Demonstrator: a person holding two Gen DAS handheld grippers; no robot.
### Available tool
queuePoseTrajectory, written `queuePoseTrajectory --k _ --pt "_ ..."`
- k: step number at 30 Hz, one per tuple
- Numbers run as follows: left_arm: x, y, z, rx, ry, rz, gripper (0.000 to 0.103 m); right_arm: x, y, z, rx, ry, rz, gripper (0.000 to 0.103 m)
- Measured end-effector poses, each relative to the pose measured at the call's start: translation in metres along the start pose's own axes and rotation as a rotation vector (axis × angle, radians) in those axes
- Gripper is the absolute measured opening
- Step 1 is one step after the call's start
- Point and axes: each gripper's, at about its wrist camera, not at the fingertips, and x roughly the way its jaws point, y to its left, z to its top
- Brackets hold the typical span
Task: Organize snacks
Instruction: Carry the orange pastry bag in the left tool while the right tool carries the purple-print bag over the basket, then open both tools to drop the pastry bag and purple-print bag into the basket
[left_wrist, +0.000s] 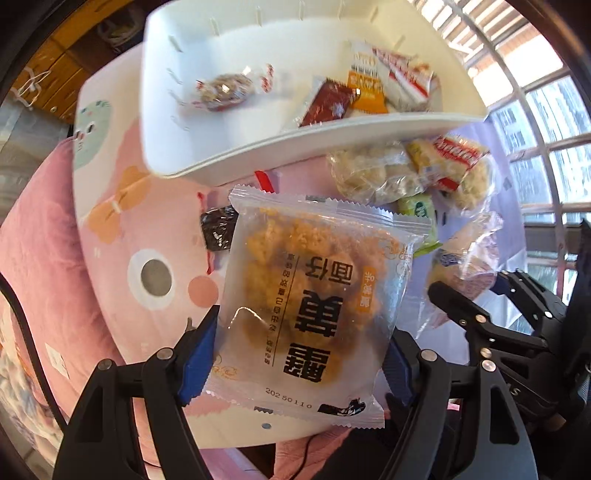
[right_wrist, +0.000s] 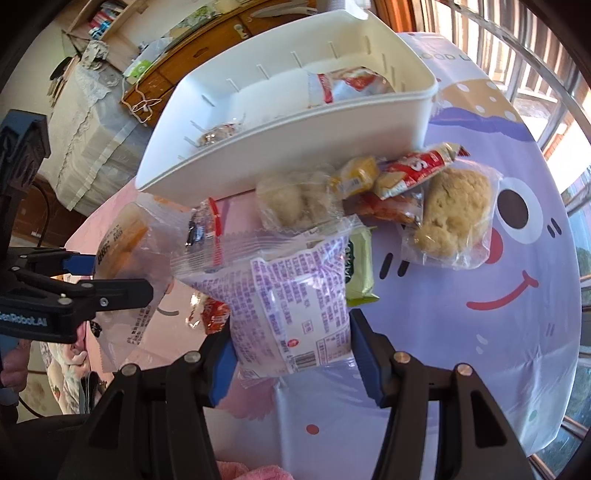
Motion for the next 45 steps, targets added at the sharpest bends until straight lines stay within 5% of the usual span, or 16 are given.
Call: queuePoseTrajectory --k 19,29,45 --pt "-0.107 0.022 0.011 -0.102 -0.264 0.020 0.076 -0.055 0.035 0.060 -0.167 -0.152 0.029 0.057" --pt "-0.099 0.039 0.045 -0.127 -0.315 -0.029 0.076 -0.064 0.049 0.102 -0.175 -0.254 0.022 0.057" --pt "-0.059 0.068 0.102 -0.148 -0.401 -0.145 0.077 -0.032 0.056 0.140 -0.131 -0.265 0.030 0.059"
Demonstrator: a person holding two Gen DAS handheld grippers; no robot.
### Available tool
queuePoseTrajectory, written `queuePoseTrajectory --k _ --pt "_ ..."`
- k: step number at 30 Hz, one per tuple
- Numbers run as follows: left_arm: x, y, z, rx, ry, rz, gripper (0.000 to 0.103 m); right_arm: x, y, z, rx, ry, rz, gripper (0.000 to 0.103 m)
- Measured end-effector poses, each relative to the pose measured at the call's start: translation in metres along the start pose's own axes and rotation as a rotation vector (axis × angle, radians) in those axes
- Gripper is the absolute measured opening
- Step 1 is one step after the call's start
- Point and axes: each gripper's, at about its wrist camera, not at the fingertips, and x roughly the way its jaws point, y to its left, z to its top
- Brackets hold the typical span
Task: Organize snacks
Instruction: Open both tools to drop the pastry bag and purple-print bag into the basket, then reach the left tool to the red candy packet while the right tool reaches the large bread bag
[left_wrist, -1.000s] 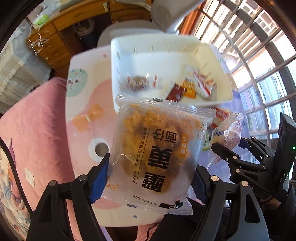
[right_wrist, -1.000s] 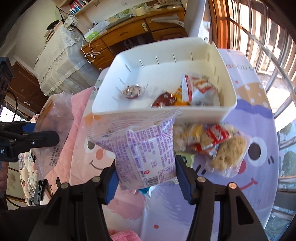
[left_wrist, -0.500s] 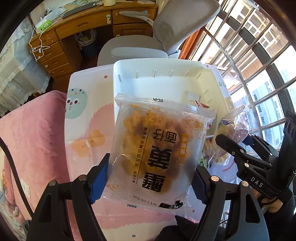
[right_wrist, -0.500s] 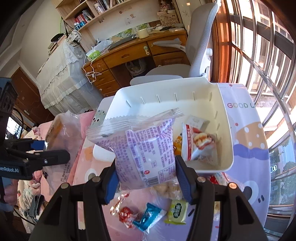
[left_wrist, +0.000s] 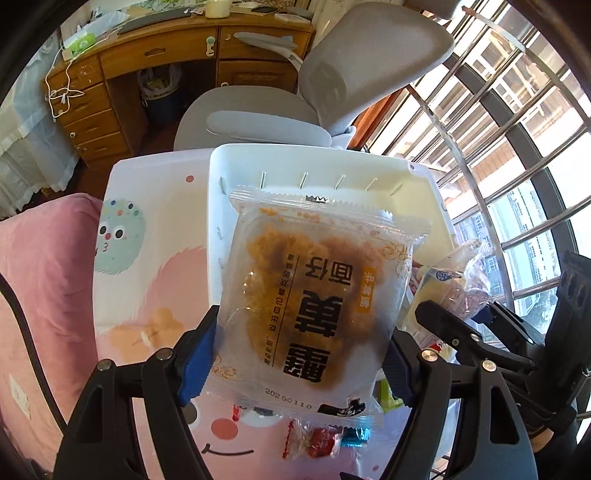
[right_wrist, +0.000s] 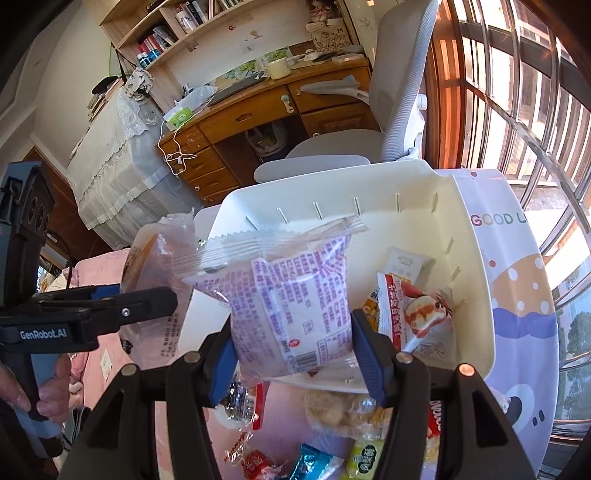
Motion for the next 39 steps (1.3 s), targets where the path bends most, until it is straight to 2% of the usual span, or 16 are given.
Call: queuePoseTrajectory --k 4,7,17,27,39 --pt "0.010 0.004 0.004 -0.024 0.022 -0.005 0.084 0.006 -0.002 0.002 0.015 0.009 -0.015 0.061" --pt "0.008 0.008 0.004 -0.037 0.007 -0.031 0.084 0.007 -0.005 0.001 0.029 0.019 -0.026 0.070" --pt "-0.013 0.007 -0.014 -0.068 -0.022 -0.032 0.084 -0.006 -0.010 -0.015 0.047 0.031 -0.027 0.070" --pt "-0.045 -0.014 -0.061 -0.085 -0.047 -0.020 0.084 -0.045 -0.021 -0.053 0.054 0.038 -0.011 0.070" --pt "-0.069 -0.051 -0.141 -0.114 -0.057 0.033 0.084 -0.094 -0.043 -0.111 0.046 0.049 -0.002 0.070"
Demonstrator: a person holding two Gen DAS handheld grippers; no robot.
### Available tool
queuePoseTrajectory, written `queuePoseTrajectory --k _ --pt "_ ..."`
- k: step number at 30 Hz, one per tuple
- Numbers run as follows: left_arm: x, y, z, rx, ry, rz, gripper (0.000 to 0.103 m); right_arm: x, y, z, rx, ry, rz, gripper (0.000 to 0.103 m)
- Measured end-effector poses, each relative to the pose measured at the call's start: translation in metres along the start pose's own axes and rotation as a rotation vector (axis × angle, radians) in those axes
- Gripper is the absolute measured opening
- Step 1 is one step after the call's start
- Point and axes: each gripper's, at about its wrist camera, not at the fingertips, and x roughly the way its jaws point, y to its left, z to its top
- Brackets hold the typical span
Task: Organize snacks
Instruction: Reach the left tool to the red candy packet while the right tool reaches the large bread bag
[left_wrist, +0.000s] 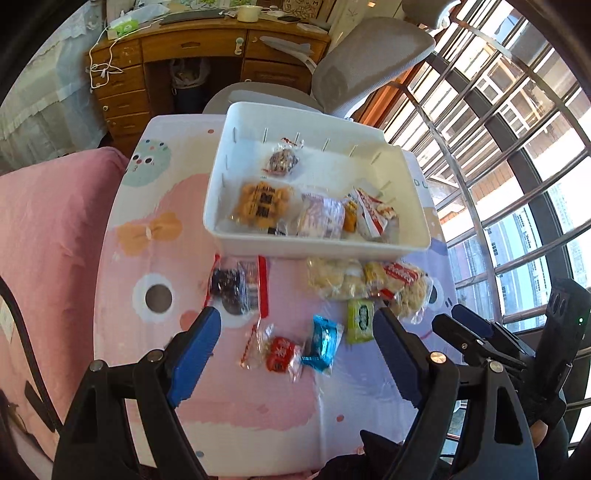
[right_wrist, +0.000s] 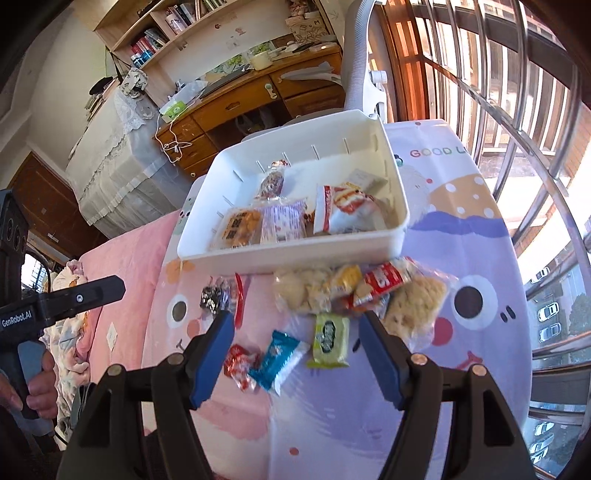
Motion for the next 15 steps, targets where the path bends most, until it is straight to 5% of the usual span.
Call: queuePoseTrajectory --k 15 --pt "0.009 -0.020 -0.092 -0.075 0.008 0.055 0.084 -0.014 -0.021 -0.058 -0.106 -0.017 -0.031 0.070"
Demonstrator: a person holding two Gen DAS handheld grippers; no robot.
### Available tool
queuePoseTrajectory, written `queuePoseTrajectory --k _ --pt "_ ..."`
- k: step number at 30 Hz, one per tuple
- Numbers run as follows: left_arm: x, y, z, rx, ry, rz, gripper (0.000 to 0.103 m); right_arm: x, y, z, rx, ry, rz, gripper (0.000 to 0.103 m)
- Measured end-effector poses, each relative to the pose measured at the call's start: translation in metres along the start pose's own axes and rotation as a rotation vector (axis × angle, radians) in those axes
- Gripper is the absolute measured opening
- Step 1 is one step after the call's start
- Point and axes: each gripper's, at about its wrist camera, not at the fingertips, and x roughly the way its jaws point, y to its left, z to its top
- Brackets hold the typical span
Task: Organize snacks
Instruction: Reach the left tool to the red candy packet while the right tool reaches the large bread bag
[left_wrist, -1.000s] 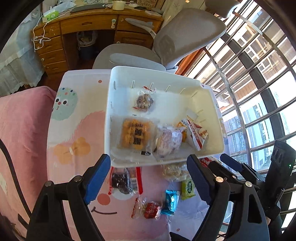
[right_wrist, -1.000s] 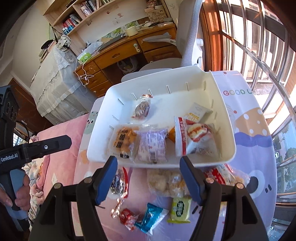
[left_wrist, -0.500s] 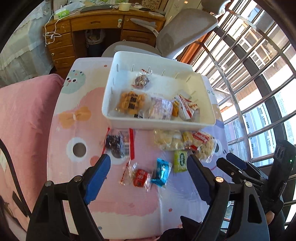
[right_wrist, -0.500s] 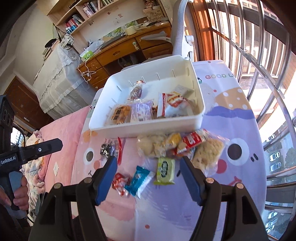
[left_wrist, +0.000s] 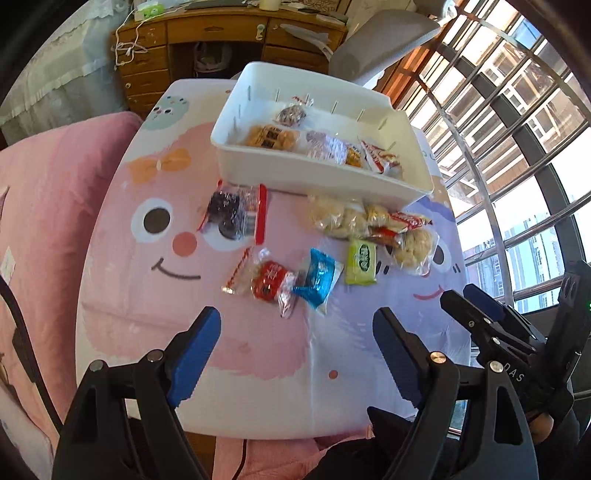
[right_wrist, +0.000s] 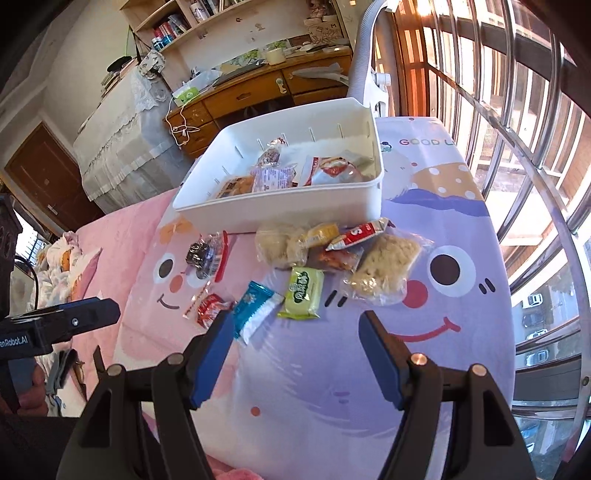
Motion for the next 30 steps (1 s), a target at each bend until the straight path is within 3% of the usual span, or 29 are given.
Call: queuePoseTrajectory --k 11,20,25,30 --pt "0.041 0.036 -0.016 -0.208 0.086 -0.002 0.084 0.013 -0.023 -0.009 0.063 0.006 -0.045 0.070" --pt "0.080 0.071 -0.006 -0.440 0.136 -0.001 0.084 0.044 -0.048 -0.006 0.170 0.080 -0.086 0.070" --pt "0.096 0.084 0.004 -0.556 0.129 0.006 0.084 0.058 -0.058 0.001 0.198 0.090 -0.124 0.070" --pt "0.115 0.090 0.011 -0.651 0.172 0.018 0.084 0.071 -0.066 0.007 0.216 0.100 -0.154 0.070"
